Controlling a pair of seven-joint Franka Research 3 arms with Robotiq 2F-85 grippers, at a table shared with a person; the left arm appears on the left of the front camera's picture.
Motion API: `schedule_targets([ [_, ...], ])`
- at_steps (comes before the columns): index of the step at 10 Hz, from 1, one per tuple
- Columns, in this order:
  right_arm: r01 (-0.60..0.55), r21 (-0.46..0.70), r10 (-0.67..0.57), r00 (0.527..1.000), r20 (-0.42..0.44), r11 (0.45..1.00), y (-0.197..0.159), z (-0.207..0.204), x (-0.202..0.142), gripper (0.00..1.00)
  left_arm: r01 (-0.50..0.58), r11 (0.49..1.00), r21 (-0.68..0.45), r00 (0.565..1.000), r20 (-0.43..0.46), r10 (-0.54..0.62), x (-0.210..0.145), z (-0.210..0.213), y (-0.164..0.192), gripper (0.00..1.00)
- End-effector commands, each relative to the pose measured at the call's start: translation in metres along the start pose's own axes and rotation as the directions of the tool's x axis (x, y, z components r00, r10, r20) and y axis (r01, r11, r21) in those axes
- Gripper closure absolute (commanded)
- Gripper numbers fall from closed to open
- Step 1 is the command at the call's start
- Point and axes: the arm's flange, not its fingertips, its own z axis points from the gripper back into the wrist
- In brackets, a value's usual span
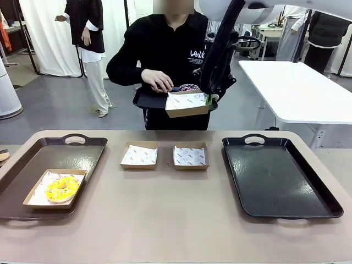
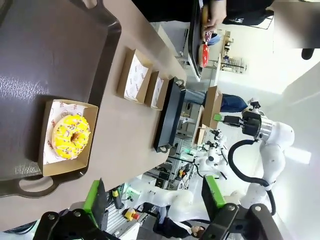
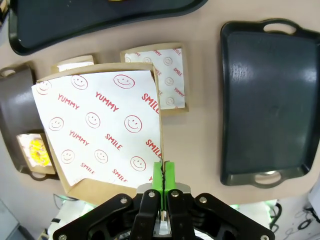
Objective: Individually package the donuts and arrange them on the tray.
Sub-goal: Place the picked Paper togo box on the Handle tray while simultaneously picking up another Paper togo box from the table with the other hand.
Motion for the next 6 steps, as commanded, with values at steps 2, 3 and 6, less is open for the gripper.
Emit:
schedule_targets([
  [2,0.005,0.004,-0.005,1.0,0.011,1.0,-0.0024,0.0008,-0.0001,1.0,0.0,1.0,-0.015,1.0,0.006,0.0,-0.0049,0.0003,-0.001,0.0],
  [3,0.005,0.004,-0.005,1.0,0.011,1.0,-0.0024,0.0008,-0.0001,1.0,0.0,1.0,-0.015,1.0,0.006,0.0,-0.0049,0.0003,-0.001,0.0],
  [6,0.005,0.004,-0.005,1.0,0.011,1.0,-0.0024,0.0008,-0.0001,1.0,0.0,1.0,-0.015,1.0,0.006,0.0,-0.0049,0.0003,-0.001,0.0],
])
